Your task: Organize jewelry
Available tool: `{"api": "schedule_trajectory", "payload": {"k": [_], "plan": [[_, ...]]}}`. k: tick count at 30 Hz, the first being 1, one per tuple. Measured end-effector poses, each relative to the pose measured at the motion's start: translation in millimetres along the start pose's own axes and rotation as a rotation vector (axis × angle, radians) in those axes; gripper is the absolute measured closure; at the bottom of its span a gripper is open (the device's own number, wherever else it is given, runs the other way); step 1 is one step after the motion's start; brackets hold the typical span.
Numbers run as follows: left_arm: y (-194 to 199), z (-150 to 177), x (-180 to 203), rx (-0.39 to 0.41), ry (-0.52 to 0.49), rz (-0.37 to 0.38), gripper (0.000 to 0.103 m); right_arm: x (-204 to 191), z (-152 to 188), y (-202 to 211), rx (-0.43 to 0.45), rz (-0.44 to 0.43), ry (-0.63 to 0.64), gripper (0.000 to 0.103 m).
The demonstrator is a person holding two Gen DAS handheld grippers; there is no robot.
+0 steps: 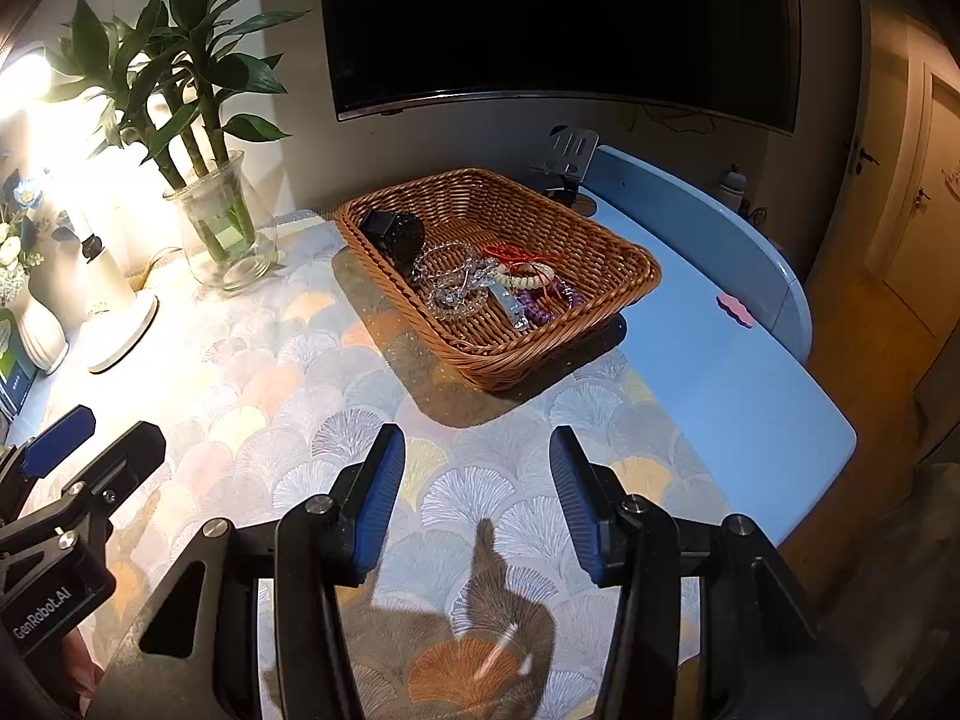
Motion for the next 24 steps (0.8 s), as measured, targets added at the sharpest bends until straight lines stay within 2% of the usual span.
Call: {"api": "schedule_trajectory", "payload": {"k": [24], "plan": [[-2.6,3.8,5.7,-0.018,-0.015,0.014,0.019,-4.9,3.6,2.3,0.004,-0.01,0.025,0.05]]}}
Point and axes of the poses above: each gripper's, at about its wrist camera, not at the fingertips, and y roughly against the way its jaws point, x to its right, z to its underside, the point moved 5 cm from there along -y, roughly the way its jaws point, and after that the axes turned 4 degrees about -y, right-handed, at the moved point
